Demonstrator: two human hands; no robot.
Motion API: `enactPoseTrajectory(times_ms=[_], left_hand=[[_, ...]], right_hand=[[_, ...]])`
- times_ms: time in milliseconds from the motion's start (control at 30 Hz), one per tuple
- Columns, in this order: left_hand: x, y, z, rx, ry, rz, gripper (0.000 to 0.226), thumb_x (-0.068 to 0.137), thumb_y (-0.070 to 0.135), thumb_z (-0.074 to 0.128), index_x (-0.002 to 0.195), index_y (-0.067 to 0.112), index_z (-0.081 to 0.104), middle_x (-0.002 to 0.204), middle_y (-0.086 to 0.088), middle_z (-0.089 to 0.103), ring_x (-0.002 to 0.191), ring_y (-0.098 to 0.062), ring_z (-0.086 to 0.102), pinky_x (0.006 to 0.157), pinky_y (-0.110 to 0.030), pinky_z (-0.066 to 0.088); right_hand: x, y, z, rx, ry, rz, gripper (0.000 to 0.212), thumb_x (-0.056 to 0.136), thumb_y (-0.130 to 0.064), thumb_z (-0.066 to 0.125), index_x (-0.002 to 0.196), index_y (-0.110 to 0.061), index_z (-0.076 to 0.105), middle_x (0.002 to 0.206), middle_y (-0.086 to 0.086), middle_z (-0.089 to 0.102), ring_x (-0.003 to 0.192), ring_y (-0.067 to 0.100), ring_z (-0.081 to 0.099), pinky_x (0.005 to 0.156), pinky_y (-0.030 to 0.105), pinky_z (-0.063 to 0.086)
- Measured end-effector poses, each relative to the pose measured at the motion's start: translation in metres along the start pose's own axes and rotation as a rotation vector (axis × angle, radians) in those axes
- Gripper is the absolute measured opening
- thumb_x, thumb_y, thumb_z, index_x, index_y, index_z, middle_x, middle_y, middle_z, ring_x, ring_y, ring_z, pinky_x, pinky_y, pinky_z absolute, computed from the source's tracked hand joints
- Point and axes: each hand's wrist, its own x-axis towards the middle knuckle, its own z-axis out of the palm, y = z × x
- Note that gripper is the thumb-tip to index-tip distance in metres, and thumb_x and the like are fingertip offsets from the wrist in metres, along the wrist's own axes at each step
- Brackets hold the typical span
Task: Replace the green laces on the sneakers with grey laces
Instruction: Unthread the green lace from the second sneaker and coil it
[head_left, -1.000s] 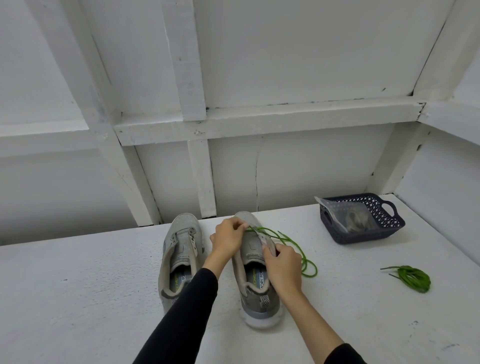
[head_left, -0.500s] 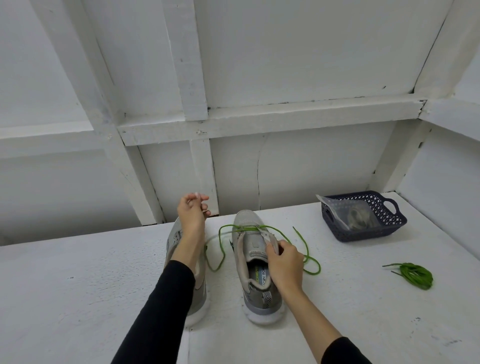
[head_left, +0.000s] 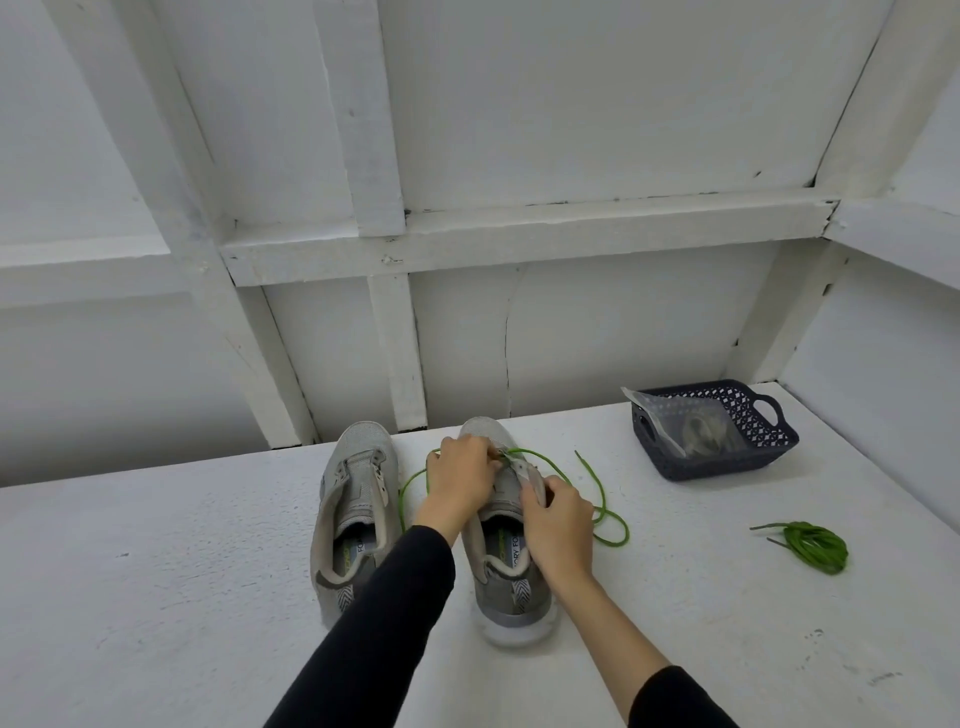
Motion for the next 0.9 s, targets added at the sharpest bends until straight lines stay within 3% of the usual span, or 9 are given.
enactPoseTrajectory(times_ms=[133, 267, 400, 500, 567, 633, 700, 800, 900], left_hand=[[0.002, 0.002, 0.009, -0.028, 0.053, -0.009, 0.023, 0.099, 0.028, 0.05, 0.099, 0.019, 0.071, 0.106, -0.006, 0.062, 0.107, -0.031, 0.049, 0.088, -0.04, 0.042], [-0.002, -0.001, 0.005, -0.602, 0.101, -0.069, 0.02, 0.097, 0.017, 0.053, 0.084, 0.011, 0.067, 0.091, -0.002, 0.065, 0.09, -0.02, 0.058, 0.077, -0.03, 0.044], [-0.015, 0.004, -0.005, -1.07, 0.216, -0.117, 0.021, 0.102, 0.021, 0.046, 0.084, 0.016, 0.056, 0.093, 0.0, 0.072, 0.091, -0.01, 0.065, 0.088, -0.03, 0.049], [-0.021, 0.012, -0.02, -1.27, 0.347, -0.084, 0.021, 0.104, 0.015, 0.041, 0.087, 0.011, 0.051, 0.082, -0.002, 0.066, 0.082, -0.012, 0.065, 0.088, -0.028, 0.053], [-0.023, 0.016, -0.035, -1.354, 0.431, -0.084, 0.022, 0.105, 0.013, 0.038, 0.084, 0.01, 0.047, 0.075, -0.003, 0.055, 0.069, -0.011, 0.057, 0.075, -0.024, 0.055], [-0.023, 0.016, -0.047, -1.348, 0.53, -0.106, 0.025, 0.105, 0.015, 0.038, 0.082, 0.014, 0.046, 0.07, -0.001, 0.048, 0.06, -0.007, 0.047, 0.06, -0.02, 0.047], [-0.024, 0.013, -0.056, -1.251, 0.623, -0.123, 0.025, 0.105, 0.019, 0.04, 0.08, 0.019, 0.046, 0.069, 0.001, 0.043, 0.057, -0.008, 0.038, 0.055, -0.021, 0.036], [-0.027, 0.005, -0.061, -0.809, 0.645, -0.101, 0.023, 0.104, 0.025, 0.041, 0.083, 0.018, 0.047, 0.064, 0.004, 0.044, 0.056, -0.01, 0.036, 0.053, -0.026, 0.032], [-0.03, -0.007, -0.053, -0.359, 0.577, -0.164, 0.016, 0.1, 0.029, 0.047, 0.089, 0.018, 0.049, 0.065, 0.001, 0.055, 0.066, -0.02, 0.052, 0.052, -0.031, 0.033]], right_hand=[[0.001, 0.0, 0.0, -0.012, 0.003, -0.003, 0.036, 0.096, -0.032, 0.052, 0.062, -0.02, 0.047, 0.063, 0.0, 0.057, 0.06, 0.016, 0.053, 0.049, 0.029, 0.036], [0.001, -0.001, 0.0, -0.036, 0.013, -0.002, 0.035, 0.097, -0.031, 0.05, 0.065, -0.021, 0.044, 0.064, -0.003, 0.053, 0.058, 0.01, 0.048, 0.046, 0.022, 0.028], [0.001, 0.001, 0.001, -0.045, 0.01, -0.01, 0.026, 0.098, -0.028, 0.05, 0.074, -0.016, 0.05, 0.068, -0.003, 0.054, 0.06, 0.009, 0.05, 0.047, 0.02, 0.029], [0.004, 0.003, 0.004, -0.03, 0.006, -0.027, 0.022, 0.098, -0.025, 0.05, 0.081, -0.012, 0.056, 0.074, 0.0, 0.058, 0.066, 0.014, 0.055, 0.051, 0.022, 0.033], [0.005, 0.005, 0.007, -0.006, 0.006, -0.033, 0.02, 0.098, -0.024, 0.05, 0.09, -0.01, 0.061, 0.082, 0.003, 0.062, 0.073, 0.018, 0.059, 0.058, 0.023, 0.038], [0.006, 0.007, 0.009, -0.008, -0.003, -0.032, 0.022, 0.098, -0.025, 0.048, 0.096, -0.008, 0.062, 0.088, 0.005, 0.064, 0.079, 0.02, 0.06, 0.062, 0.025, 0.041], [0.007, 0.008, 0.01, -0.016, -0.014, -0.035, 0.024, 0.098, -0.026, 0.047, 0.1, -0.007, 0.062, 0.091, 0.007, 0.064, 0.082, 0.023, 0.061, 0.064, 0.027, 0.043], [0.008, 0.01, 0.011, -0.04, -0.029, -0.039, 0.024, 0.098, -0.026, 0.045, 0.101, -0.007, 0.06, 0.093, 0.008, 0.063, 0.083, 0.023, 0.06, 0.063, 0.028, 0.043], [0.009, 0.011, 0.011, -0.055, -0.036, -0.046, 0.025, 0.099, -0.026, 0.044, 0.105, -0.007, 0.059, 0.098, 0.008, 0.063, 0.088, 0.024, 0.06, 0.067, 0.031, 0.046]])
